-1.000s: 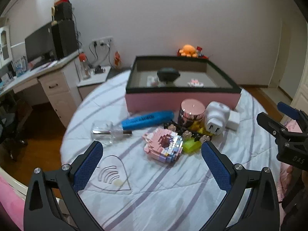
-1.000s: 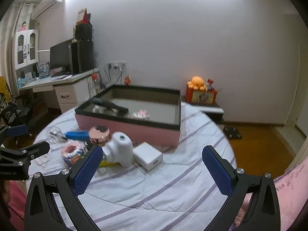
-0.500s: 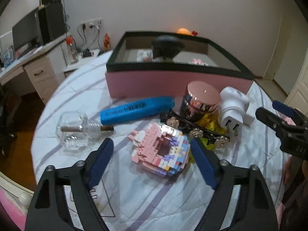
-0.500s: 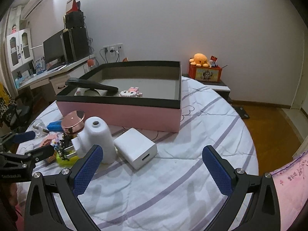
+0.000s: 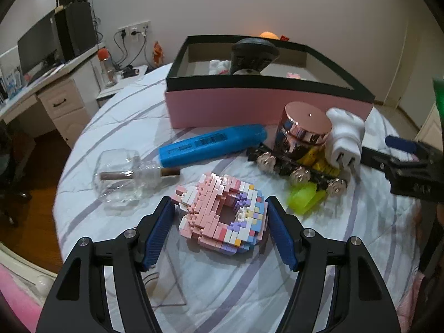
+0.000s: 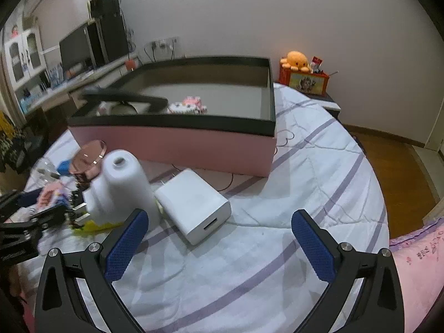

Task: Organize rigid objects
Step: 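Grasp the pink block donut with the left tool while the right tool grasps the white charger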

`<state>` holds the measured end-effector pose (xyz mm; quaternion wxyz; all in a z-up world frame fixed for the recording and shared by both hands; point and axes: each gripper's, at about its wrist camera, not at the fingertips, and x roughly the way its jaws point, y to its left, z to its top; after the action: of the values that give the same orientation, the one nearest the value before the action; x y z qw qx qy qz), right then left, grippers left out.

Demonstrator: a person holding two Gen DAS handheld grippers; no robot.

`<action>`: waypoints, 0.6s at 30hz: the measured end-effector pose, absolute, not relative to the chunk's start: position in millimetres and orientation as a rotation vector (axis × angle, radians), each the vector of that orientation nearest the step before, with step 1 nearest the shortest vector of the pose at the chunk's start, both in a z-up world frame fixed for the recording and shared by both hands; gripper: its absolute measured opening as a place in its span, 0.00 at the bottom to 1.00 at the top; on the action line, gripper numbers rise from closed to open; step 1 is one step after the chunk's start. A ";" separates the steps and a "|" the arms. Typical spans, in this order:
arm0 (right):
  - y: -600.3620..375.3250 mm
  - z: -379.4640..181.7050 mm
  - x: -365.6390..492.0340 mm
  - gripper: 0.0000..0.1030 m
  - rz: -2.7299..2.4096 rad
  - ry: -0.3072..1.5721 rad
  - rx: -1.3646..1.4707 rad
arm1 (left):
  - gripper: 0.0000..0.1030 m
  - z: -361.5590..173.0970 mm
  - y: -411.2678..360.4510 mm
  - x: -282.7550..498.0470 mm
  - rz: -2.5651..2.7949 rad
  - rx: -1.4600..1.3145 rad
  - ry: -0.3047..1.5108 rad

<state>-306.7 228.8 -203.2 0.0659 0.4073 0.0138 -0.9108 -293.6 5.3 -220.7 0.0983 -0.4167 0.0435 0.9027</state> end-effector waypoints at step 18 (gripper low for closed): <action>211.7 -211.4 -327.2 0.42 -2.616 0.130 1.266 | 0.65 -226.5 5.3 -293.2 2.688 -1.222 0.143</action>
<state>-327.2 211.7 -211.4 0.1161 0.4322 0.0444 -0.8932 -293.2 5.3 -226.5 0.0925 -0.4117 0.0483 0.9053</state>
